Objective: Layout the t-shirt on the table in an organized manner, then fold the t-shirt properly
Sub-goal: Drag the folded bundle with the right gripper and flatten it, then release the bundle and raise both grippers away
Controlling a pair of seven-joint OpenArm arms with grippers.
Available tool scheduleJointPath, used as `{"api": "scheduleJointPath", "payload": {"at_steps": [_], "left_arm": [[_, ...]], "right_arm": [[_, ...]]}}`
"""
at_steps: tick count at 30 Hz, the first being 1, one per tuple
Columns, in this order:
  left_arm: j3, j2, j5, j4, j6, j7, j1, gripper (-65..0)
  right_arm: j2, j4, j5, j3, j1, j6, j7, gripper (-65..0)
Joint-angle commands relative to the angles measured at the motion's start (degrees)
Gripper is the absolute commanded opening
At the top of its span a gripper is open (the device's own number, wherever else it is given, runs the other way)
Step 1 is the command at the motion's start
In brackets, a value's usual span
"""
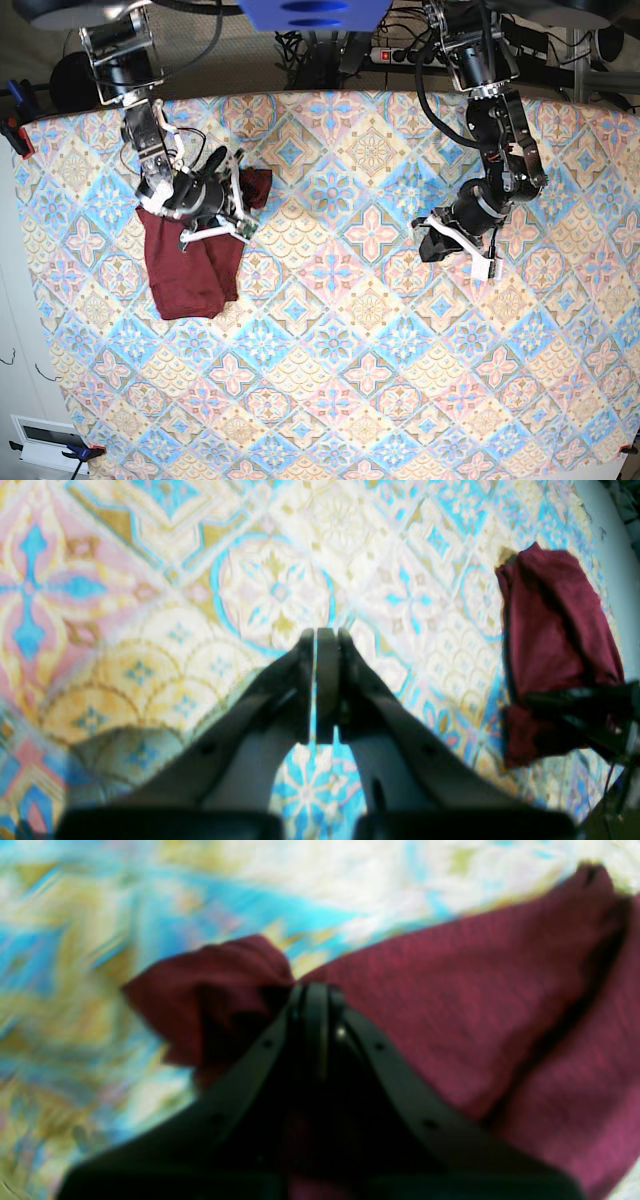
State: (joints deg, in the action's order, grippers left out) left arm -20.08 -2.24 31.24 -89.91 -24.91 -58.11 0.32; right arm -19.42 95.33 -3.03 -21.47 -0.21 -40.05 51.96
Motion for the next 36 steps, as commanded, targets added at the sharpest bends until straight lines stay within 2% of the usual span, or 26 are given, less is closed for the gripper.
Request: {"api": "scheduleJointPath", "payload": {"at_steps": [1,6,11,14,18,25,32,36], "left_arm": [[0.08,-0.27,1.15,-1.12,-0.37,1.18,-0.98,-65.0],[0.16,-0.18,1.15,-1.12,-0.37,1.18,-0.89,-65.0],[0.16,-0.18,1.15,-1.12,-0.37,1.18,-1.06,-65.0],[0.16,-0.18,1.15,-1.12,-0.37,1.10,-0.89,-65.0],[0.16,-0.44,1.24,-1.12,-0.54,1.01,0.25,-65.0],[0.25,-0.44,1.15,-4.73,-0.54,1.01,2.01,-65.0],[0.25,-0.44,1.15,-4.90,-0.54,0.92,2.10,-65.0],[0.25,-0.70,4.23,-7.98,-0.63,0.92,4.12,-65.0]], "right_arm": [[-0.40,4.06,-0.88,1.21,0.08,0.05,-1.72,-65.0],[-0.49,13.46,-0.97,10.97,-6.17,0.05,-1.55,-65.0],[-0.49,15.31,-1.15,19.23,-9.86,0.05,-1.55,-65.0],[-0.49,15.31,-1.15,21.34,-11.35,0.05,-1.46,-65.0],[-0.23,15.04,-1.15,21.43,-13.20,0.05,-1.72,-65.0],[4.78,10.39,-0.97,17.30,-11.97,0.05,-2.07,-65.0],[5.31,4.58,-0.88,10.62,-7.40,0.05,-3.66,-65.0],[5.22,8.45,-1.15,10.71,-7.84,0.05,-4.89,-65.0]]}}
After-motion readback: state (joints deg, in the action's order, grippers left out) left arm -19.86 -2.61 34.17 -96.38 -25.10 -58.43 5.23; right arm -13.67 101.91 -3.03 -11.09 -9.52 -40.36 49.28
